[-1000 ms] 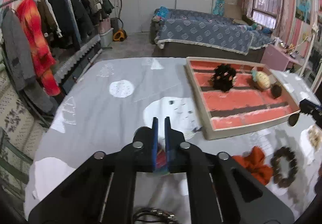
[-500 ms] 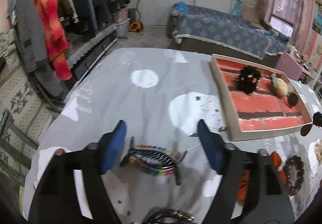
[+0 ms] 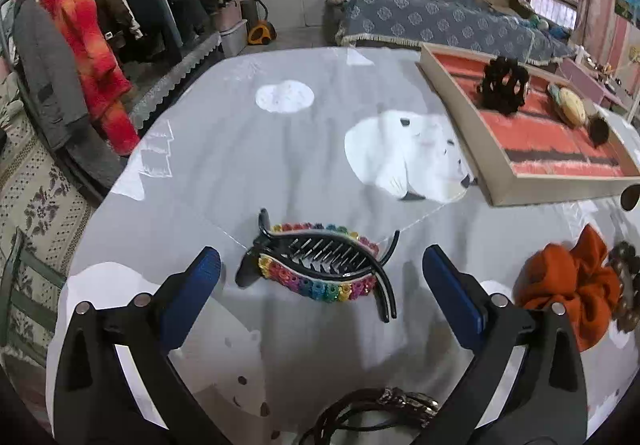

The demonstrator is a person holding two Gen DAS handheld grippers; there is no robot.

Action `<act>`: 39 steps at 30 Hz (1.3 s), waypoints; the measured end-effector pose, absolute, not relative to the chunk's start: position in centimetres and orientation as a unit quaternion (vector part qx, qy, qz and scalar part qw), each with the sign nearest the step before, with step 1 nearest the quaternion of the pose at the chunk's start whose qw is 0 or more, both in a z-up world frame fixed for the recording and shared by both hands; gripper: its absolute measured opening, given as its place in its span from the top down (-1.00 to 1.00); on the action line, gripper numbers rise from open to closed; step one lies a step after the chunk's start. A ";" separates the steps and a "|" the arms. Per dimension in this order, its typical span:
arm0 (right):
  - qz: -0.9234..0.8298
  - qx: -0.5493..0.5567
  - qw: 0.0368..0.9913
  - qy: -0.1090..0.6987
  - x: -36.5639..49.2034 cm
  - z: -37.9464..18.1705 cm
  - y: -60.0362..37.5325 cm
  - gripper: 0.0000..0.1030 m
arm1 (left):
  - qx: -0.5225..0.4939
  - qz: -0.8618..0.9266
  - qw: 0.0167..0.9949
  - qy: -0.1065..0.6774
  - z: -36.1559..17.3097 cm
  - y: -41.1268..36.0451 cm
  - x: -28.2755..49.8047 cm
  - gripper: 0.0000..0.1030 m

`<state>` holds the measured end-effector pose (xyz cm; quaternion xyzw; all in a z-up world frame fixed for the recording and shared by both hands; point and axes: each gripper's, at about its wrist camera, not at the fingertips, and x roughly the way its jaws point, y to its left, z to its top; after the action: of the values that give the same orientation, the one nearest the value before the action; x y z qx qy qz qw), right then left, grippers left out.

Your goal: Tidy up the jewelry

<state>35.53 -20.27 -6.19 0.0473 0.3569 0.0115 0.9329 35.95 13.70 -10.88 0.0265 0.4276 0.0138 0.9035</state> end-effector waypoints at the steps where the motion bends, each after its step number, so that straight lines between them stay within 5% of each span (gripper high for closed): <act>1: 0.012 0.047 0.933 0.357 35.6 -6.2 -20.3 0.63 | 0.027 0.012 0.901 0.432 -11.1 13.7 36.1 -0.90; 8: 0.011 0.047 0.932 0.358 35.6 -6.4 -20.3 0.63 | 0.019 -0.008 0.895 0.446 -11.9 13.7 36.7 -0.89; 12: 0.011 0.046 0.932 0.359 35.6 -6.5 -20.3 0.63 | 0.018 -0.004 0.893 0.450 -12.1 13.6 36.9 -0.61; 23: 0.010 0.049 0.933 0.355 35.7 -6.3 -20.5 0.63 | 0.012 0.006 0.903 0.428 -11.2 13.8 36.3 -0.50; 39: 0.000 0.051 0.947 0.316 38.0 -2.1 -23.0 0.63 | -0.006 -0.044 0.943 0.330 -1.5 6.9 36.7 -0.50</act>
<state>37.99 -22.96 -2.10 0.0510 0.3158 0.0001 0.9475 36.74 6.92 -1.49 -0.0062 0.3298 -0.0444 0.9430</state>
